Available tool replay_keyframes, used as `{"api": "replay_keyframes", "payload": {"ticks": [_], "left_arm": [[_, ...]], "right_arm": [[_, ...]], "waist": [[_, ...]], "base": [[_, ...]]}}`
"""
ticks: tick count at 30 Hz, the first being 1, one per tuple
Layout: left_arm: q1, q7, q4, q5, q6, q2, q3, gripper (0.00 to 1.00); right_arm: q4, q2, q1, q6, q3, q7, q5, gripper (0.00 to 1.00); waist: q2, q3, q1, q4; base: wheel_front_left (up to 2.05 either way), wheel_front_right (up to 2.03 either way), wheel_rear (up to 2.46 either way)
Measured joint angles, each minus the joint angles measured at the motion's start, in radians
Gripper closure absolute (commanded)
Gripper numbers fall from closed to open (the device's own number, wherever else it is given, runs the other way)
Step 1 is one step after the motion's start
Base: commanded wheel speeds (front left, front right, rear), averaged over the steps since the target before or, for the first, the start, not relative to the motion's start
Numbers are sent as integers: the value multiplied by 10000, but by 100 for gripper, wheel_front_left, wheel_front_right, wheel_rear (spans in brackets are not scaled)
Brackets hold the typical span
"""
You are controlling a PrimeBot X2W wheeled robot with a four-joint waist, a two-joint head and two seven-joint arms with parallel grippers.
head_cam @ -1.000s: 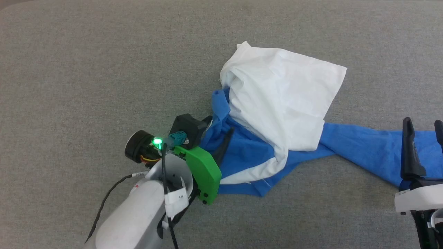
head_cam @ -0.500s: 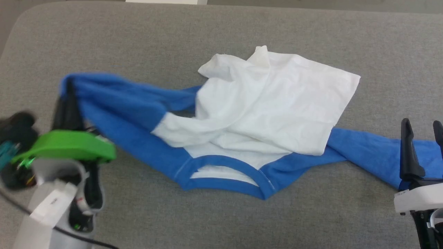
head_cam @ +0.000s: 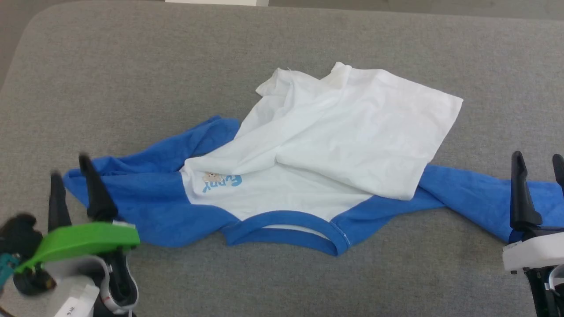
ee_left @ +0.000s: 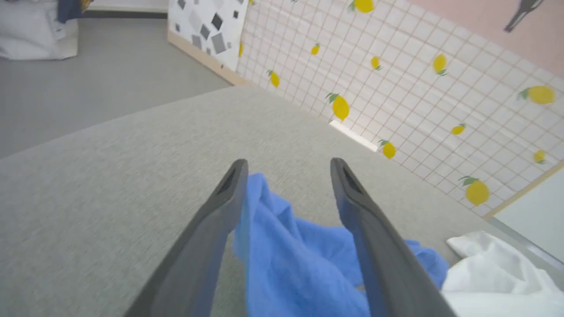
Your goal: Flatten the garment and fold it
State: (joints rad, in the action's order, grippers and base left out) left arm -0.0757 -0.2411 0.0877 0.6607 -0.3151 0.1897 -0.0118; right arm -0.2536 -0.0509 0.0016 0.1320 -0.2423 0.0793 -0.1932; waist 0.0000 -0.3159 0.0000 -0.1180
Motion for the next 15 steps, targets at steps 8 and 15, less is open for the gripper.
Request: {"api": "replay_keyframes", "payload": {"ticks": [8,15], "left_arm": [[-521,-169,2652,-3051,2052,445,901,0],[848,-169,2159,-4934,2263,33,1244,0]], "right_arm": [[52,0,55,0,173,29,-13,0],[121,0,306,0,222,27,-88,0]], "waist": [[1,340,0,-22],[1,489,0,175]], "base": [[0,0,0],[0,0,0]]}}
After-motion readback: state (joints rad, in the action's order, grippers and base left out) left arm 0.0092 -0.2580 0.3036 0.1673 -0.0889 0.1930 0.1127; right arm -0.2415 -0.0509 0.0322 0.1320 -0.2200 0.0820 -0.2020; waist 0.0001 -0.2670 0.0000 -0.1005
